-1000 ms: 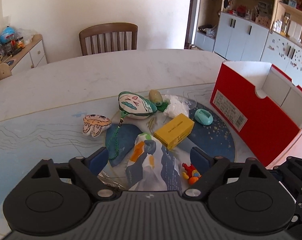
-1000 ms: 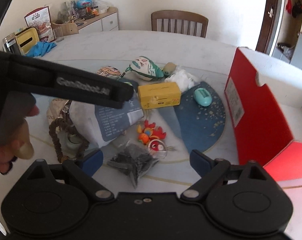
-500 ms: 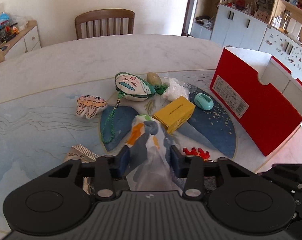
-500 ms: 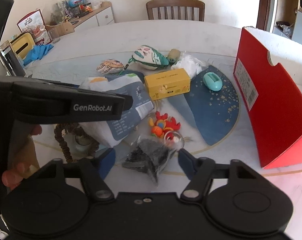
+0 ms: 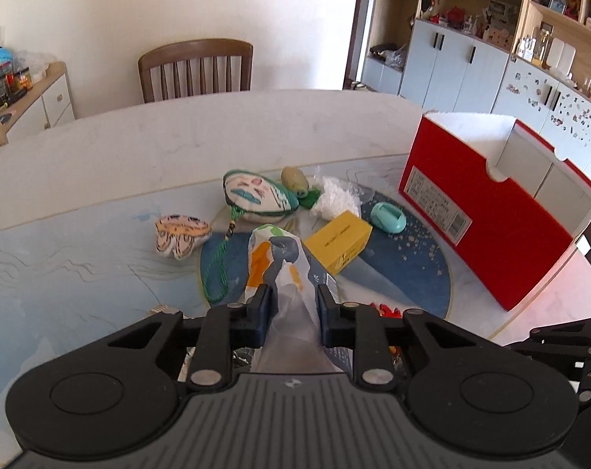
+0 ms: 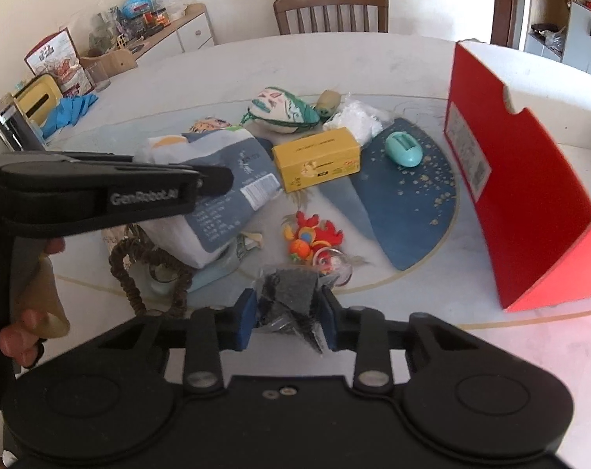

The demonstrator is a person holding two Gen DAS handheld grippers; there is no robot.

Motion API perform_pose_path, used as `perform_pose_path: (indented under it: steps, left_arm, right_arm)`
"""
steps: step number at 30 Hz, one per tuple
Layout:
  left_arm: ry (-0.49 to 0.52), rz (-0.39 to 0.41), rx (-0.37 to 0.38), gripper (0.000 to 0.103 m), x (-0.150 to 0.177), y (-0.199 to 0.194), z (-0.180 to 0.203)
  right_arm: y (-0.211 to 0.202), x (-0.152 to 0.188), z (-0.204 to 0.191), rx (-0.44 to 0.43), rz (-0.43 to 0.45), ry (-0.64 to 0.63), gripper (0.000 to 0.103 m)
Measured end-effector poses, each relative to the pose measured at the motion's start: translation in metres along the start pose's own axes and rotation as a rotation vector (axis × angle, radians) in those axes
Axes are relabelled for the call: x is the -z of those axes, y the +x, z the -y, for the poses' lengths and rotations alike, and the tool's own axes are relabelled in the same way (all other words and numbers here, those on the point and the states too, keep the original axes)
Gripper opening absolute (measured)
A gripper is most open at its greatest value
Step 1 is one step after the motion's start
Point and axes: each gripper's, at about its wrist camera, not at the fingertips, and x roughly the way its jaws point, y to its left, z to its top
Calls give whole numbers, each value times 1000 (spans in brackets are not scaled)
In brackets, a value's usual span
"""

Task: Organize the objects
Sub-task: 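Grasp the white-orange snack bag with left tool while right tool grasps black plastic bag, then carry both bags into the red box and open both tools to release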

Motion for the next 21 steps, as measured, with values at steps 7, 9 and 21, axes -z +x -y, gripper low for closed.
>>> perform_pose_path:
  steps: [7,9,21]
  left_arm:
    - [-5,36,33,24,-11,-25,-1]
    - [3,55,41,24,-15,-34,1]
    - [58,135,119,24,-49,-74,48]
  right_arm:
    - [-31,-6,10,23,57,27,31]
    - [-40,-9,15,39,77,42,31]
    - [-98,-32,58,113,188,108,31]
